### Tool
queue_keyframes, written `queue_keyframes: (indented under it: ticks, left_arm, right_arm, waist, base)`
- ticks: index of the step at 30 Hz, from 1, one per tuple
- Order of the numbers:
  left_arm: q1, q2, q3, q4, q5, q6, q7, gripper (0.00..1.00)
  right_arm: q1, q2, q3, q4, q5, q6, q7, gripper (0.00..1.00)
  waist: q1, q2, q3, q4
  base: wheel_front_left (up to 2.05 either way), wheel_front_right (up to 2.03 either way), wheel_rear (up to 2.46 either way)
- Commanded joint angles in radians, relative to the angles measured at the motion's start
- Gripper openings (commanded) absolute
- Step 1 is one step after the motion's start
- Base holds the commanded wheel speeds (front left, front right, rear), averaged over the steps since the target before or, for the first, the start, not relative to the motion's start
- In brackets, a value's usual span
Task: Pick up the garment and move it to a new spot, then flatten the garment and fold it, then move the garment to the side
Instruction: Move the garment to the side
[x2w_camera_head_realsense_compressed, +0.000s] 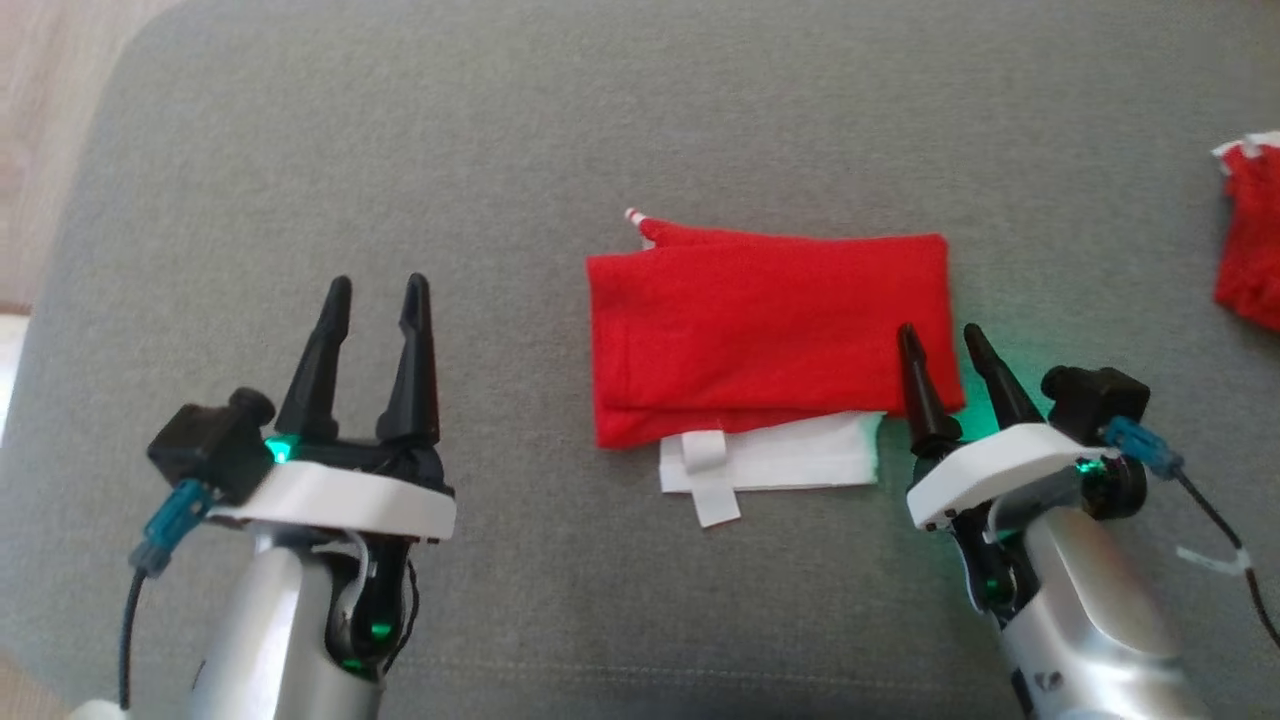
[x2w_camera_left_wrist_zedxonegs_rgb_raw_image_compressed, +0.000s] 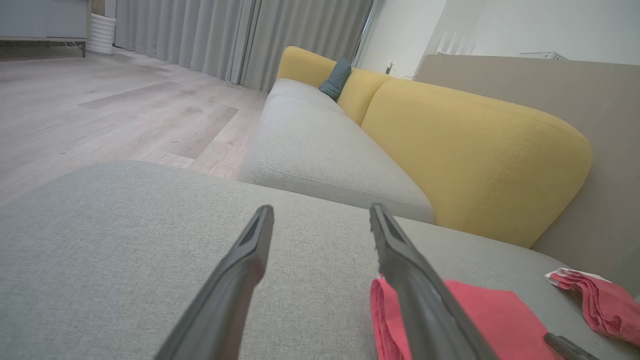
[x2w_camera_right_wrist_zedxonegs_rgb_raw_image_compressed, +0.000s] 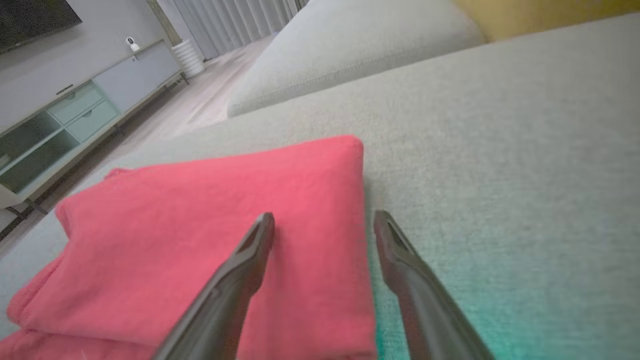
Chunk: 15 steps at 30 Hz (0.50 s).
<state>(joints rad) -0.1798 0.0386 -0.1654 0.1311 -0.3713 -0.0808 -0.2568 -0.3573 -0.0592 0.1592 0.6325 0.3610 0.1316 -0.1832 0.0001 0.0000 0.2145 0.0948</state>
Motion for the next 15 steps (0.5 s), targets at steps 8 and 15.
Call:
queue_keyframes:
  ticks: [8, 15]
  left_arm:
    - [-0.059, 0.012, 0.025, -0.020, 0.003, -0.009, -0.005, 1.00]
    - [-0.062, 0.012, 0.036, -0.017, 0.010, -0.009, -0.005, 1.00]
  right_arm:
    - [-0.123, 0.009, 0.053, 0.159, 0.051, -0.001, -0.019, 1.00]
    - [-0.172, 0.009, 0.113, 0.220, 0.062, -0.001, -0.039, 0.00]
  waist:
    - [-0.0001, 0.0000, 0.039, 0.047]
    - [-0.0001, 0.0000, 0.040, 0.027]
  base:
    - [0.00, 0.00, 0.00]
    - [0.00, 0.00, 0.00]
